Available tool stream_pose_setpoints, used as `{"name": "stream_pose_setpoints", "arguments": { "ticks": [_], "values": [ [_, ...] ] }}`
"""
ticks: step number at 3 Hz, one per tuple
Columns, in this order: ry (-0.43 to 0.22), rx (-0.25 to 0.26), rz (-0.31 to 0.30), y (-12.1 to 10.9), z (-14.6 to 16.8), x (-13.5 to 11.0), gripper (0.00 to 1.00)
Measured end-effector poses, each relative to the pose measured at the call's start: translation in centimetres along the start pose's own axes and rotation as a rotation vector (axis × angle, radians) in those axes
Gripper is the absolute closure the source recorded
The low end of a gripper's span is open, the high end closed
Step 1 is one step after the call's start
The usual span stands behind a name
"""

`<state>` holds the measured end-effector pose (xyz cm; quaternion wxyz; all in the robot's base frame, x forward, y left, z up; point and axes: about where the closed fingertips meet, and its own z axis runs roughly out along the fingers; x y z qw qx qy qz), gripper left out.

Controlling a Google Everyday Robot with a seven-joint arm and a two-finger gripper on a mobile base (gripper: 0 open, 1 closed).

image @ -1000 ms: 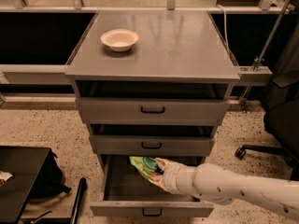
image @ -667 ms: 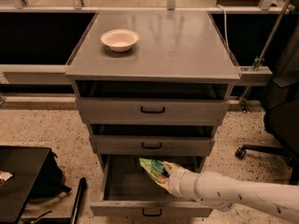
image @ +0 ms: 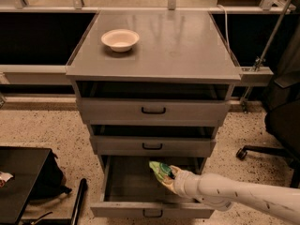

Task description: Place green rice chip bag into bottom drawer

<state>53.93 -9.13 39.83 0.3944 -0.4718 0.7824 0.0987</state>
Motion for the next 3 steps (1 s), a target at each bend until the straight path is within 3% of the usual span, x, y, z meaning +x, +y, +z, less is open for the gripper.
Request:
{"name": "stream_pose_setpoints", "arguments": {
  "ticks": [2, 3],
  "values": [
    [-0.014, -0.019, 0.019, -0.1, 0.7, 0.4, 1.00],
    [-0.063, -0.042, 0.031, -0.3, 3.5, 1.6, 1.00]
  ]
}}
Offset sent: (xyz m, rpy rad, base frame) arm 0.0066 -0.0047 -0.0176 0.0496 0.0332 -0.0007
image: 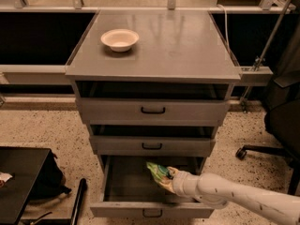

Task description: Place green rice chip bag into bottom drawer

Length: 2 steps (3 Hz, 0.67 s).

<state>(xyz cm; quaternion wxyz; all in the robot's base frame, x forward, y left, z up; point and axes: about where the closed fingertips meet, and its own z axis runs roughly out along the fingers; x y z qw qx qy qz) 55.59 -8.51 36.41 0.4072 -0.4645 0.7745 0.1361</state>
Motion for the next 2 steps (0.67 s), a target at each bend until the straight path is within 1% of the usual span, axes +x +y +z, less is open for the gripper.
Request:
{"name": "stream_pose_setpoints", "arguments": {
  "ticks": [1, 2],
  "values": [
    [-0.067, -0.028, 0.040, -0.2, 5.0, 2.1, 1.00],
    [-0.116, -0.029, 0.071, -0.5, 9.9, 4.2, 1.00]
  ]
}}
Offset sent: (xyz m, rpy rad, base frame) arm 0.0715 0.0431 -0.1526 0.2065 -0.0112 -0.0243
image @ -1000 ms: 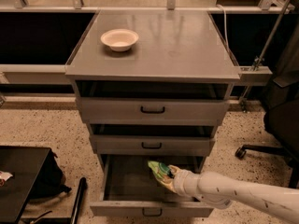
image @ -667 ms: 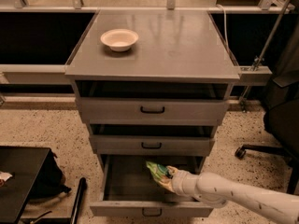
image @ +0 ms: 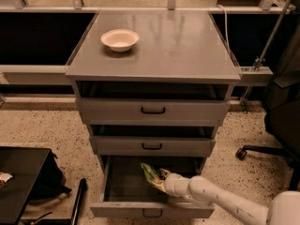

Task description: Place green rice chip bag into bottom drawer

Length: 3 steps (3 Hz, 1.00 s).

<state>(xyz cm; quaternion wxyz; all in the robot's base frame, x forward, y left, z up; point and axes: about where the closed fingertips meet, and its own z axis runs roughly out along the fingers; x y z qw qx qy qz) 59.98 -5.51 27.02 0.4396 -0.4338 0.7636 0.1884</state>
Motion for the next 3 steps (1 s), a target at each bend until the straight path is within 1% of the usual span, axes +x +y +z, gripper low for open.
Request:
{"name": "stream_pose_setpoints", "arguments": {
  "ticks": [1, 2, 3],
  "values": [
    [-0.010, 0.008, 0.006, -0.4, 2.7, 2.1, 1.00],
    [-0.003, 0.022, -0.001, -0.6, 3.9, 3.5, 1.00],
    [-0.003, 0.023, 0.000, -0.6, 3.9, 3.6, 0.81]
  ]
}}
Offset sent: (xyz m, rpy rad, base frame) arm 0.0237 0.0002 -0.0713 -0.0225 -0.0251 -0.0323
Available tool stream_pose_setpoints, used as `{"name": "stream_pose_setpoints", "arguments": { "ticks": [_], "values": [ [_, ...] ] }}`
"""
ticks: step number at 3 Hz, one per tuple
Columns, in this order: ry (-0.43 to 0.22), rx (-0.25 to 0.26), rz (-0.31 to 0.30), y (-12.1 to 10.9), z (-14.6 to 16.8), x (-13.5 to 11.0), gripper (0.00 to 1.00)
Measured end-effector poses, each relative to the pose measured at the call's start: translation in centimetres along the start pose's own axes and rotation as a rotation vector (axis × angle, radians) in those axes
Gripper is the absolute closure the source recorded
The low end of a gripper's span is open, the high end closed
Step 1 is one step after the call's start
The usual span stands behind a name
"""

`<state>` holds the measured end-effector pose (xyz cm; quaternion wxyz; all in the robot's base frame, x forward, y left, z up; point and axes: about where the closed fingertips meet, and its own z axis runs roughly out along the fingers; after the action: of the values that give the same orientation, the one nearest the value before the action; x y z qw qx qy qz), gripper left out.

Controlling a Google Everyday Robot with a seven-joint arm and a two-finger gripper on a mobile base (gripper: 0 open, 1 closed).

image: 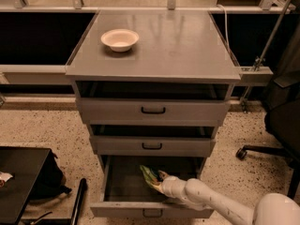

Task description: Place green rice chip bag into bottom drawer

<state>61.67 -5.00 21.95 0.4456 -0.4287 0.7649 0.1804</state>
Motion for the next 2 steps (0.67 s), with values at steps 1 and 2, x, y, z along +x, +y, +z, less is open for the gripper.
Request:
{"name": "stream_pose_setpoints", "arguments": {
  "ticks": [1, 2],
  "values": [
    [0.000, 0.000, 0.000, 0.00, 0.00, 0.00, 0.58],
    [0.000, 0.000, 0.000, 0.00, 0.00, 0.00, 0.35]
  ]
}}
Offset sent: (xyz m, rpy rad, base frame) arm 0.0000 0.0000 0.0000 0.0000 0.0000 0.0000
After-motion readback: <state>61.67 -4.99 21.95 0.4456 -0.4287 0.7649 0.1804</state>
